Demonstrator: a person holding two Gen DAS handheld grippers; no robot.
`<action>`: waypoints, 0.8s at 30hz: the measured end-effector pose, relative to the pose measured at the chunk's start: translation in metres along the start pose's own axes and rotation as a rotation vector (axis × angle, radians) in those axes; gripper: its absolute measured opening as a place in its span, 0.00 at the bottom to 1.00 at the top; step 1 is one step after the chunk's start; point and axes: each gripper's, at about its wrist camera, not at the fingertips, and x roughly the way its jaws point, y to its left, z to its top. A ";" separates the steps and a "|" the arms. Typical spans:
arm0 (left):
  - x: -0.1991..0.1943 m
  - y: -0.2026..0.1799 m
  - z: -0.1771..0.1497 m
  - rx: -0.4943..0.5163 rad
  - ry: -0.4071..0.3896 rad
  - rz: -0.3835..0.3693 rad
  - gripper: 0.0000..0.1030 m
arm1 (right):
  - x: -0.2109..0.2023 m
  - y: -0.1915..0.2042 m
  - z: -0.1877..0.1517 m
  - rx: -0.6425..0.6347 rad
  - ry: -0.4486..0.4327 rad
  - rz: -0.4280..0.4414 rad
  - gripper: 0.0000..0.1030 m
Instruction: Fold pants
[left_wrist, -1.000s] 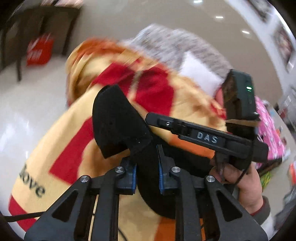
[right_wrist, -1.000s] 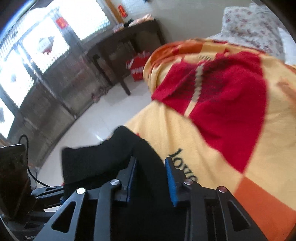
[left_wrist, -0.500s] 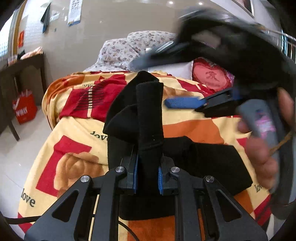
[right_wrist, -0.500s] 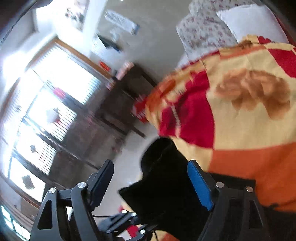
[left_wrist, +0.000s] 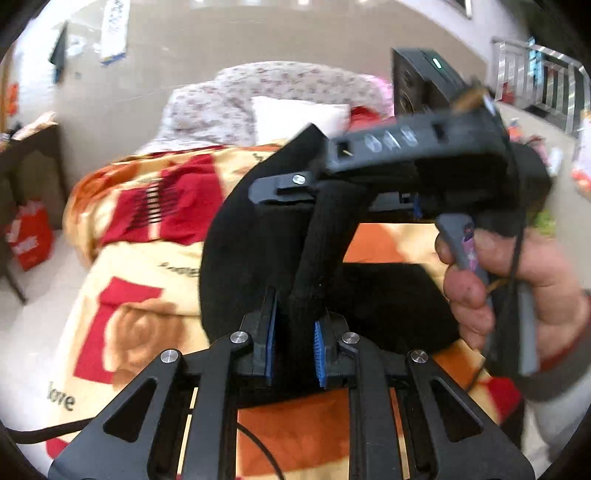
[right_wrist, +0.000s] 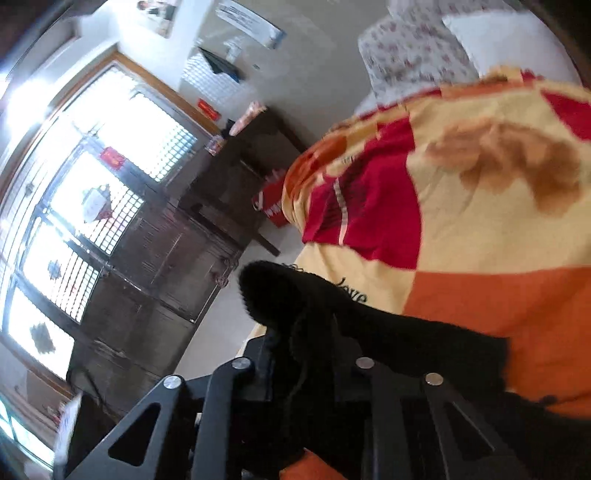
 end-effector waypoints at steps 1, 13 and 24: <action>-0.002 -0.001 0.002 0.006 0.009 -0.040 0.15 | -0.012 0.001 -0.002 -0.025 -0.013 -0.006 0.17; 0.014 -0.006 0.012 0.067 0.081 -0.068 0.25 | -0.102 -0.083 -0.047 0.026 0.037 -0.457 0.36; 0.092 -0.015 0.013 0.034 0.248 0.035 0.25 | -0.113 -0.030 -0.063 -0.117 0.017 -0.437 0.36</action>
